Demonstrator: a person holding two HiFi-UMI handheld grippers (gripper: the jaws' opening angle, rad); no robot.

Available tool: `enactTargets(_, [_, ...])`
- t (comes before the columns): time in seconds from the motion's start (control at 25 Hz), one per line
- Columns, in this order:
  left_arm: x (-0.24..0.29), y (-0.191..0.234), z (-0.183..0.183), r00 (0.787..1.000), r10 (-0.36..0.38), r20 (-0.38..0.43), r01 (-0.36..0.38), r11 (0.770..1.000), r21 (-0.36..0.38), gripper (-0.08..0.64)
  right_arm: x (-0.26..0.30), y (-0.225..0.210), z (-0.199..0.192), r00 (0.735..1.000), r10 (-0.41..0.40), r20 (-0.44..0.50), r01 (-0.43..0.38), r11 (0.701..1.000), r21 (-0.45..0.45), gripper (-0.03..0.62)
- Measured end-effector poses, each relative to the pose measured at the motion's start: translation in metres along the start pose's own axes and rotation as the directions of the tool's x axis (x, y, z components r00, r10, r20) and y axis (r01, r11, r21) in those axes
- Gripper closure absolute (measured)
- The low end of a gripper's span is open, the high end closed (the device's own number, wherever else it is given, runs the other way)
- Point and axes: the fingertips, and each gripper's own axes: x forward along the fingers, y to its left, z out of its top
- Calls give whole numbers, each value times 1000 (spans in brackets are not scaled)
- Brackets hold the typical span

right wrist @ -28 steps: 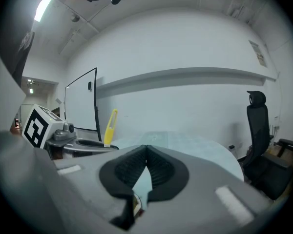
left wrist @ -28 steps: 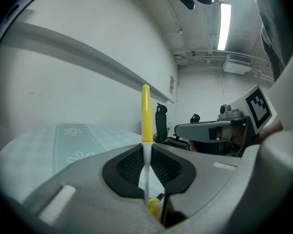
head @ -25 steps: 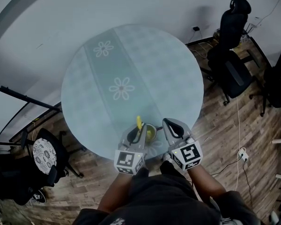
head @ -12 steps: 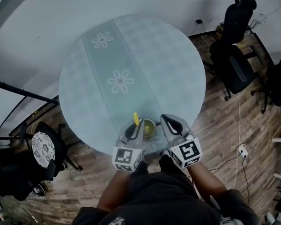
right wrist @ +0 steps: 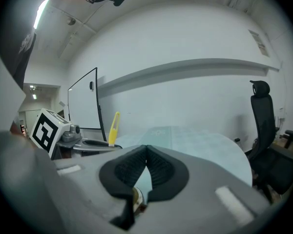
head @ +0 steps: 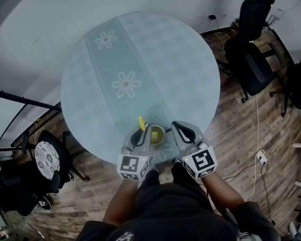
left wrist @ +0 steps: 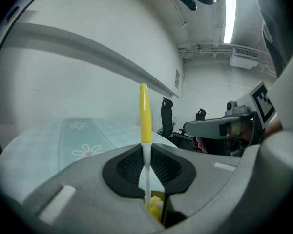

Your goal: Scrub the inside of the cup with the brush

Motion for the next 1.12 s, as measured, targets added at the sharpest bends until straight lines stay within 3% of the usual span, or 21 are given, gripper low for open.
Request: enactTargets(1.12, [32,-15,5,1000,-14,10,15,999,-34,523,-18,-30,-11,999,-38,2,38,999,14,591])
